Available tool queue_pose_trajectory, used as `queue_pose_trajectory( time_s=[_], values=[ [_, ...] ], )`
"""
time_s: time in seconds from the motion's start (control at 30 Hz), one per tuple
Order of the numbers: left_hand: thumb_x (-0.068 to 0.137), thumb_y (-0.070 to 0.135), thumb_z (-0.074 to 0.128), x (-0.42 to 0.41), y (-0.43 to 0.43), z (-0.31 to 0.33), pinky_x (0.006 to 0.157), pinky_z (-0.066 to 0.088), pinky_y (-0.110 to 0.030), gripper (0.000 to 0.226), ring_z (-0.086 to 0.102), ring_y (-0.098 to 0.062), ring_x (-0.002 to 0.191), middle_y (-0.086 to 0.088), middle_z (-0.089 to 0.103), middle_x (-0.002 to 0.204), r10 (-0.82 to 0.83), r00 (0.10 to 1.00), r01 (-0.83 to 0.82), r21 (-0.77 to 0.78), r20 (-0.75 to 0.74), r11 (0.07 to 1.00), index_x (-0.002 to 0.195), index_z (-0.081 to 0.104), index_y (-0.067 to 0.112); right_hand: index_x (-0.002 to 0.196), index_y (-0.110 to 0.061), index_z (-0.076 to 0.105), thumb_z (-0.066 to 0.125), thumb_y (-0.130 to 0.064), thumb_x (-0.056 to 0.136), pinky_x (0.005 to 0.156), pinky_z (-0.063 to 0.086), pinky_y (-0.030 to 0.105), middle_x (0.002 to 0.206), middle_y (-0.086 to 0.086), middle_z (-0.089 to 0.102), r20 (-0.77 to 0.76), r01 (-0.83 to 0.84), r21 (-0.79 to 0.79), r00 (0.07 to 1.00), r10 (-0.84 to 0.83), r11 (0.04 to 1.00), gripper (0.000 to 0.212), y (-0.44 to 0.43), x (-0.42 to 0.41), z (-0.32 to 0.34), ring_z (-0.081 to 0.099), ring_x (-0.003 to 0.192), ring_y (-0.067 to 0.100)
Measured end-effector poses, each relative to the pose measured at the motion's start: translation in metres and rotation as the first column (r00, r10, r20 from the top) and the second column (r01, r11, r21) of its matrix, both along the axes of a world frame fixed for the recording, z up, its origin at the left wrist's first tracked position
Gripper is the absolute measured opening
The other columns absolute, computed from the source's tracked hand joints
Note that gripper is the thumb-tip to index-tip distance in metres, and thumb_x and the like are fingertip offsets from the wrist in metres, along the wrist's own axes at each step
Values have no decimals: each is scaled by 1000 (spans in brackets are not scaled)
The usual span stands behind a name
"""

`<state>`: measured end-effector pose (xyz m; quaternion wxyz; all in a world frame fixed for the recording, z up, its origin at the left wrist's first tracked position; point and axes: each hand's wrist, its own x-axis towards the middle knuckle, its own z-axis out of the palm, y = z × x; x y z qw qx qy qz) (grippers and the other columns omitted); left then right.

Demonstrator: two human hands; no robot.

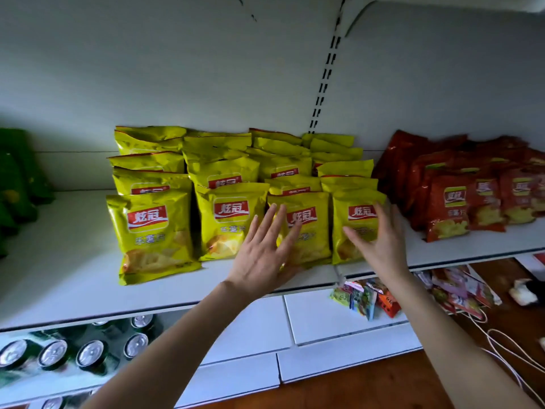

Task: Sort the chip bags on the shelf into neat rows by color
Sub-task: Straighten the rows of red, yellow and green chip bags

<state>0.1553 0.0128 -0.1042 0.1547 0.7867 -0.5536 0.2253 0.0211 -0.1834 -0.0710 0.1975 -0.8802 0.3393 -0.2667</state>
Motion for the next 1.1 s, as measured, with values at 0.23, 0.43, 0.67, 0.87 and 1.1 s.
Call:
queue_pose_trajectory(
  time_s=[0.23,0.43,0.67,0.87,1.1],
  values=[
    [63,42,83,7,-37,1,97,27,-62,80,37,-46,130,-24,45,140,66,992,-70,39,109,997,130,42,29,146,-8,17,73,-35,73,108,24,32,150,15,25,89,-157,190,986,142,969,96,-39,11,-11,25,138,27],
    [64,33,84,-7,-42,3,98,21,-64,77,33,-50,131,-28,42,140,175,980,-178,24,99,984,129,43,22,146,-8,16,73,-41,71,101,37,40,146,18,29,107,-210,107,974,198,972,100,-49,22,-17,34,132,32],
    [84,39,48,-29,-68,-5,112,19,-50,58,23,-36,138,-26,37,144,138,990,-137,-38,33,990,129,44,2,147,-14,14,67,-55,70,88,45,44,146,15,28,14,-206,41,979,206,978,102,-54,18,-21,37,129,33],
    [95,50,27,-33,-94,-9,102,17,-64,56,21,-28,139,-15,35,148,182,983,-183,51,27,982,141,35,18,148,-13,7,59,-63,73,110,21,32,152,19,12,49,-320,158,947,316,934,104,-56,17,-26,15,140,30],
    [88,64,26,-34,-106,-18,110,11,-57,69,19,-26,140,-11,26,151,287,957,-288,32,44,957,141,34,21,146,-13,12,37,-39,91,110,15,20,153,7,16,241,-393,284,912,332,875,66,-64,13,-30,16,141,17]
  ],
)
